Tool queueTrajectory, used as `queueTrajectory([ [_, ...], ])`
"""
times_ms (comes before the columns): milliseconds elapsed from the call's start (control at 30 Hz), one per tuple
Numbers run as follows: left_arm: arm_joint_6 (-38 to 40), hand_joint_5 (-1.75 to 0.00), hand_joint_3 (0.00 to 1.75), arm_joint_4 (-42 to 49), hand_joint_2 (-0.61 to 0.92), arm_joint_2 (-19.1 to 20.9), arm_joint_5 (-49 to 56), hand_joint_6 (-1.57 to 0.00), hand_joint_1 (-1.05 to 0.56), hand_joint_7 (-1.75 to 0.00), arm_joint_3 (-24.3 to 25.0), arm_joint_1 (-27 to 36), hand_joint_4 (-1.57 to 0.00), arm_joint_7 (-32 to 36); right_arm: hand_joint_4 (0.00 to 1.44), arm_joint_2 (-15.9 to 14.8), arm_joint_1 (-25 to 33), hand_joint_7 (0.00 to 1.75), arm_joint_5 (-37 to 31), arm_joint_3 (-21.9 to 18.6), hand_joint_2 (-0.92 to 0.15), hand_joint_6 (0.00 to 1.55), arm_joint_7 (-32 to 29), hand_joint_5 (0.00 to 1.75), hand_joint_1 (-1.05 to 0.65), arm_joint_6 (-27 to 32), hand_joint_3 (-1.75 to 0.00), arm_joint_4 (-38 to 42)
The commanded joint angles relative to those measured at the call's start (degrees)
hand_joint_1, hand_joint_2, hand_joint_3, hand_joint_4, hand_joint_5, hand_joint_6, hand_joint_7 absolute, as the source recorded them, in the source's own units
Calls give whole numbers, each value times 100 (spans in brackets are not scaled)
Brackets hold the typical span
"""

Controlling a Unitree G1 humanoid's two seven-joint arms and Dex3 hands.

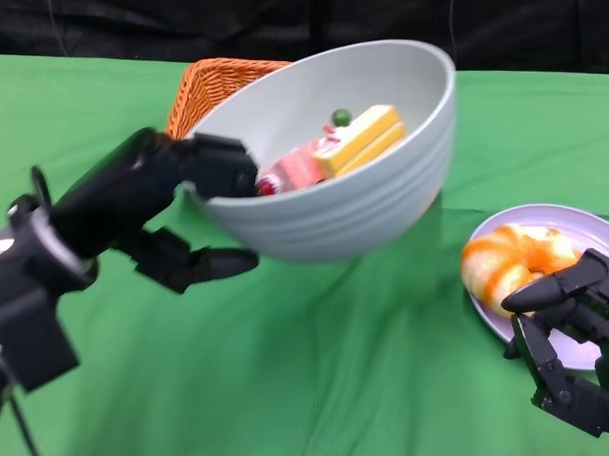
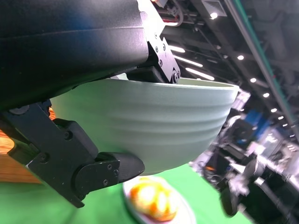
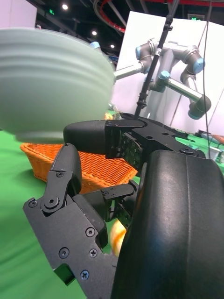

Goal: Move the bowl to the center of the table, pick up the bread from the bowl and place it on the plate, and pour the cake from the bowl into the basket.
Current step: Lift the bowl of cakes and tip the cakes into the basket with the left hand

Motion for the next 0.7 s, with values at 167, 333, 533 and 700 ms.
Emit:
queueTrajectory([
  [167,833,-173,104,874,61,-792,-158,-71,-11,-140,771,-929,-75,-610,74,-72,-12,113,-52,54,-66,73,48,150,-14,-219,-75,149],
  [333,1125,-173,92,1456,68,-1159,438,-74,-18,-132,1067,-1434,-77,-196,74,-77,-18,114,-84,91,-64,74,43,151,-19,-225,-74,211],
  [533,1392,-172,84,1994,73,-1601,835,-75,-17,-125,1330,-1922,-76,92,74,-97,-13,115,-217,122,-67,74,18,151,-21,-297,-69,304],
  [700,1736,-172,80,2294,75,-1875,1095,-73,-18,-127,1486,-2235,-73,403,76,-92,-6,116,-337,139,-69,74,-32,152,-22,-361,-64,359],
])
